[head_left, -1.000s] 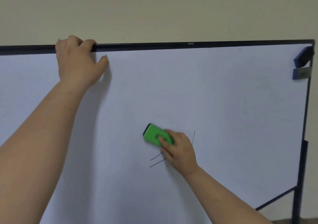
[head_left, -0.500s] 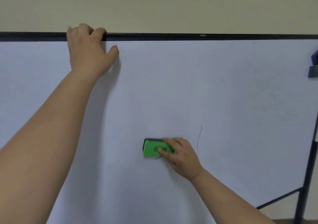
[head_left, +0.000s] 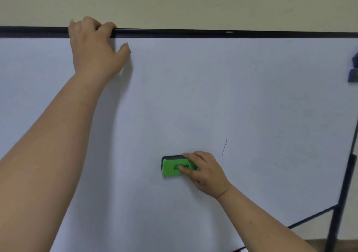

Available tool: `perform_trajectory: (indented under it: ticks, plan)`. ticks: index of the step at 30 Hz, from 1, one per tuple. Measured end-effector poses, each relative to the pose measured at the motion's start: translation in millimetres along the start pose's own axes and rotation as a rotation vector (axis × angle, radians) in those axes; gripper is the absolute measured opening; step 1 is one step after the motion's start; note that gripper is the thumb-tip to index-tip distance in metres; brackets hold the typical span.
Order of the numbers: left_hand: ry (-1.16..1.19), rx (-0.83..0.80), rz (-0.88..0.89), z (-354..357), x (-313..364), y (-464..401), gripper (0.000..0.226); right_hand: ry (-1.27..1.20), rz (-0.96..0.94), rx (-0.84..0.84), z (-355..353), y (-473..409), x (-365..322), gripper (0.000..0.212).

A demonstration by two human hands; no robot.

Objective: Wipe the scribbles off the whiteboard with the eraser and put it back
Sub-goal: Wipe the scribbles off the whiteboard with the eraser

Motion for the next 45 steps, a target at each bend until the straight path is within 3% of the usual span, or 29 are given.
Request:
perform_trajectory:
  ticks: [4,10,13,17,21,23,27,30,33,38,42,45]
  plan:
    - [-0.014,0.0,0.029,1,-3,0,0.056,0.041,0.081,-0.008,-14,32,24,0.04]
    - [-0.008,-0.003,0.011,4,-1,0,0.057,-0.007,0.785,0.371,-55,28,93,0.036]
    - [-0.007,-0.004,0.012,3,-1,1,0.057,-0.032,0.964,0.405,-46,43,82,0.04]
    - [-0.002,-0.001,0.014,2,-1,1,0.058,-0.044,0.993,0.257,-19,83,41,0.04]
    - [0.0,0.003,0.007,2,-1,1,0.057,-0.028,0.659,0.1,-13,75,22,0.046]
    - [0.003,0.01,0.005,2,0,1,0.055,0.012,0.585,0.081,-21,57,33,0.043]
    - [0.004,0.01,0.003,2,-1,2,0.053,-0.105,1.078,0.282,-31,69,54,0.044]
    - [-0.003,0.005,0.018,2,-2,1,0.056,-0.212,1.267,0.355,-19,95,29,0.044]
    - [-0.01,-0.004,0.022,2,-3,0,0.057,-0.206,1.162,0.229,-7,96,-4,0.038]
    - [-0.002,-0.009,0.004,3,-2,-1,0.058,-0.013,0.673,0.068,-21,10,13,0.05]
    - [-0.006,0.001,0.006,2,-1,2,0.057,-0.051,0.803,0.236,-58,-66,41,0.049]
    - [-0.013,-0.009,0.015,1,-3,2,0.058,-0.012,0.679,0.24,-60,-107,30,0.048]
Point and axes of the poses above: each hand's wrist, its own y-axis away from the middle knuckle, its own z-axis out of the palm, x = y × z, the point moved 4 cm from there along -y, towards the middle knuckle, and after that the axes turned 1 degree about -y, right-handed, at the moved point
